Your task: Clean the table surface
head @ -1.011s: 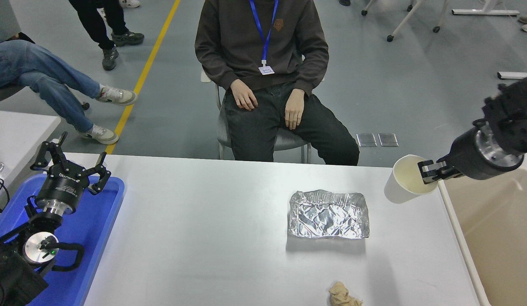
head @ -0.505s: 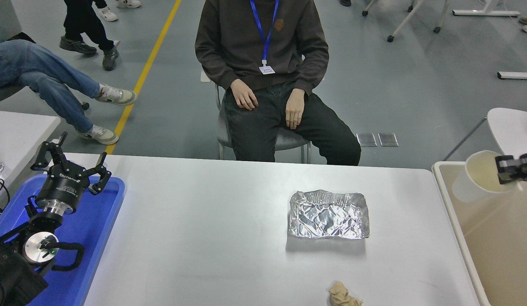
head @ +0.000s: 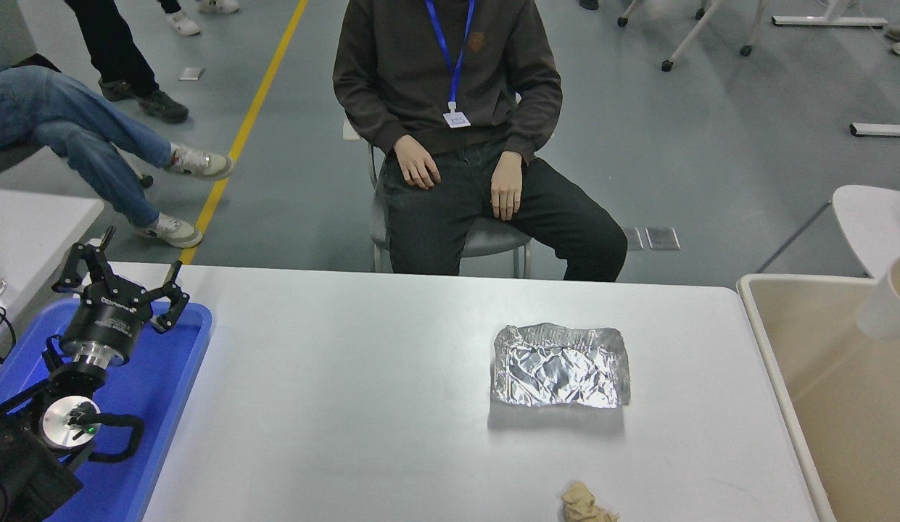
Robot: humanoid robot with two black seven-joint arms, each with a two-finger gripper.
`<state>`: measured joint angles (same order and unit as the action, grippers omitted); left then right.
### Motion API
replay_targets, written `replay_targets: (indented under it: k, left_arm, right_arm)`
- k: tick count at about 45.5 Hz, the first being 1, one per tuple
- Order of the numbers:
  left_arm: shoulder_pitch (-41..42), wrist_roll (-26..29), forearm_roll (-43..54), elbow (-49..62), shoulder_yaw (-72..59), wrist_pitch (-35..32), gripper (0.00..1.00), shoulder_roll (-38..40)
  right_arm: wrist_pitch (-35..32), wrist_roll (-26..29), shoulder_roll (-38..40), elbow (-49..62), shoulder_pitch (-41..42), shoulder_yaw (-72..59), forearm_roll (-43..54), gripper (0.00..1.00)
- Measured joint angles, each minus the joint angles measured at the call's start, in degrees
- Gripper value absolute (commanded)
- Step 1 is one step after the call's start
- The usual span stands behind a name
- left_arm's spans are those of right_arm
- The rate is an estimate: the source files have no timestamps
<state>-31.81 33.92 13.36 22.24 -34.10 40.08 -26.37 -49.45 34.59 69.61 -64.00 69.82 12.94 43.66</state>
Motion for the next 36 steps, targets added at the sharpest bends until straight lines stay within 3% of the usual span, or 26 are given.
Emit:
replay_targets:
  k: [21, 36]
  left_arm:
    - [0.0, 0.0, 0.0, 0.0, -0.1, 0.0, 1.00, 0.0]
    - [0.0, 0.0, 0.0, 0.0, -0.1, 0.0, 1.00, 0.0]
  right_arm:
    - [3.4, -15.2, -12.6, 31.3, -9.3, -1.3, 0.3, 0.00]
    - [14.3, -27.4, -21.9, 45.7, -16.3, -9.5, 0.1, 0.00]
